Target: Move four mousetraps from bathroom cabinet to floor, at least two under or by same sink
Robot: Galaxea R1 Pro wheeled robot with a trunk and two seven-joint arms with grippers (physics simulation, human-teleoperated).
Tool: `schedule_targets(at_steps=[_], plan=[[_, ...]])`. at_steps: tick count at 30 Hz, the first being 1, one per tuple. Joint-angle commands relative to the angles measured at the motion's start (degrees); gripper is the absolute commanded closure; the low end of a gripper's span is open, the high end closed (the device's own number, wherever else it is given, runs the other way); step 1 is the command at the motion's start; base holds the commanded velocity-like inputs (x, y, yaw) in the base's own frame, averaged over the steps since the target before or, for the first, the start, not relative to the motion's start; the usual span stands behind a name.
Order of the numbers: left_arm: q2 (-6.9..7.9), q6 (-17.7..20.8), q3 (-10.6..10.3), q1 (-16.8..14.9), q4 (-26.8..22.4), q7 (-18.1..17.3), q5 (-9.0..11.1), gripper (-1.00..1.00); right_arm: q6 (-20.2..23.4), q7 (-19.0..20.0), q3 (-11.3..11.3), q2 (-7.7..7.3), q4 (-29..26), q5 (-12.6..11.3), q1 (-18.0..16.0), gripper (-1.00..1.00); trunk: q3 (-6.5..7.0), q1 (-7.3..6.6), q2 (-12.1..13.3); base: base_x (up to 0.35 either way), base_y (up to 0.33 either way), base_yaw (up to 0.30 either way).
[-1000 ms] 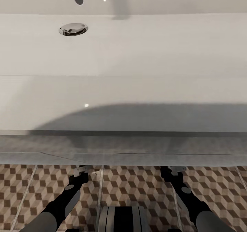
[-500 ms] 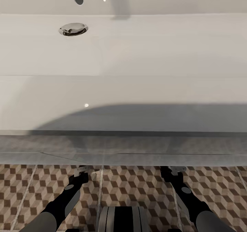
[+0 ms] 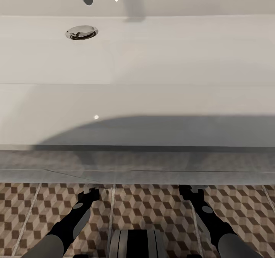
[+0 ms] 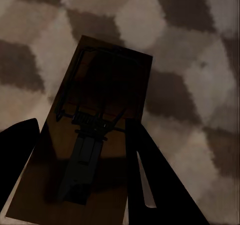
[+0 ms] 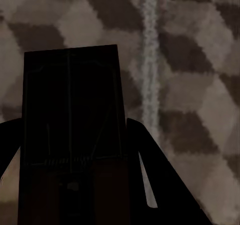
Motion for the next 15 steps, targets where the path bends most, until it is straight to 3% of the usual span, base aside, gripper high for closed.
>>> schedule_targets(at_steps=[1, 15], plan=[[-0.01, -0.1, -0.5, 0.0, -0.4, 0.4, 0.6, 1.0, -0.2, 0.0, 0.0, 0.0, -0.4, -0.1, 0.0, 1.0, -0.03, -0.01, 0.0, 0.0, 0.0, 0.0], [-0.13, -0.2, -0.4, 0.0, -0.9, 0.5, 0.7, 1.0, -0.1, 0.0, 0.0, 0.08, -0.8, -0.2, 0.0, 1.0, -0.25, 0.02, 0.0, 0.0, 0.0, 0.0]])
